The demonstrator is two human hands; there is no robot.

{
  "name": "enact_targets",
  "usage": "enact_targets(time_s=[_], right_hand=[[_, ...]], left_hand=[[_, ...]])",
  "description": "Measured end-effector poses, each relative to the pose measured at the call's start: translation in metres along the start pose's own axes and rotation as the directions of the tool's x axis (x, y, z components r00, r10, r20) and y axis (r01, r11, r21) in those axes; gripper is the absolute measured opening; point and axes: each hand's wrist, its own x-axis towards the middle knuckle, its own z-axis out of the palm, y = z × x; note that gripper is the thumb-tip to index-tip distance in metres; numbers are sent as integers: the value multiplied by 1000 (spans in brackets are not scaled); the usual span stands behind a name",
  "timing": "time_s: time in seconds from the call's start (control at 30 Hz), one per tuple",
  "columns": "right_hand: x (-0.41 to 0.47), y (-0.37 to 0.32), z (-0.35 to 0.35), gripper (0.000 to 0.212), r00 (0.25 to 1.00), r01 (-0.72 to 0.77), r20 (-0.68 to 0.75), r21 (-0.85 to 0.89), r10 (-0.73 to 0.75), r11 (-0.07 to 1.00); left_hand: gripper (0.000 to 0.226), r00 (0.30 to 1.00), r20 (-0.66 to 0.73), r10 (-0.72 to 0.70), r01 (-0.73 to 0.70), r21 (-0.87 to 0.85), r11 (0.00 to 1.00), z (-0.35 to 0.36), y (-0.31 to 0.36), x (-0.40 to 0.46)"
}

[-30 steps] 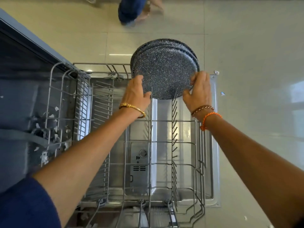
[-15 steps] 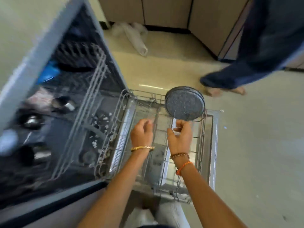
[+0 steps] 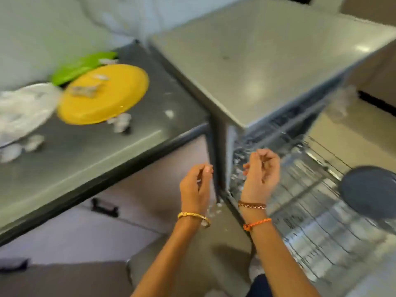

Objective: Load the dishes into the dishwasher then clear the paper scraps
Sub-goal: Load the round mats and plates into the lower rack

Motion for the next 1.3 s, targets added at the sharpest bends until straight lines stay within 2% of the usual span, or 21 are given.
enact_targets(time_s=[0.07,0.17,0.27,0.33,0.4,0.47,0.5,0.63,0.7,0.77,0.8,0.87,0.93,1.03,1.07,1.2,1.3], right_hand=[[-41,-20,48,12,977,35,208,82,-52,996],[-85,-30,112,9,857,11,513,69,-45,998],[-125,-25,174,13,625,-135,758,-131,187,982],[-146,-19,210,16,457,-194,824,-276,335,941],[-169,-11,247,6,270,-240,845,-405,461,882],[-191,-2,279,18,61,-282,823,-529,565,800],[-200,2,291,28,-20,-279,799,-582,601,764],[-246,14,335,52,-341,-185,721,-681,603,709],[-276,20,351,68,-502,-139,627,-739,596,659],[-312,24,364,68,-616,-81,512,-797,599,598],[-331,26,370,62,-645,-64,470,-818,602,571],[-368,27,377,56,-659,-55,424,-851,621,522],[-407,29,382,50,-667,-18,396,-855,631,518],[-464,37,391,9,-671,69,408,-797,619,600],[-481,37,395,7,-672,75,428,-773,605,630],[-535,46,414,27,-651,143,484,-678,584,721],[-555,53,419,26,-628,235,548,-544,553,806]], left_hand=[[16,980,-199,26,-34,-38,999,-68,11,2],[6,877,-480,-1,-54,-100,993,-148,20,8],[20,676,-729,-105,-34,-173,984,-220,12,11],[17,532,-821,-209,-8,-252,968,-261,1,14],[7,367,-876,-312,-4,-337,942,-303,-14,19],[17,202,-902,-380,1,-388,922,-344,-28,23],[26,123,-909,-399,19,-400,916,-361,-32,24],[44,-251,-922,-294,124,-331,935,-420,-36,8],[48,-366,-907,-210,162,-284,945,-439,-40,-8],[50,-458,-872,-174,180,-282,942,-453,-45,-29],[51,-500,-849,-173,177,-295,939,-458,-46,-41],[52,-580,-795,-176,170,-330,928,-467,-48,-65],[51,-668,-724,-171,161,-365,917,-475,-50,-86],[45,-762,-632,-141,189,-424,886,-493,-53,-108],[42,-778,-615,-125,208,-441,873,-500,-56,-112],[38,-784,-601,-157,239,-524,817,-518,-63,-117],[32,-802,-548,-239,137,-558,818,-525,-66,-118]])
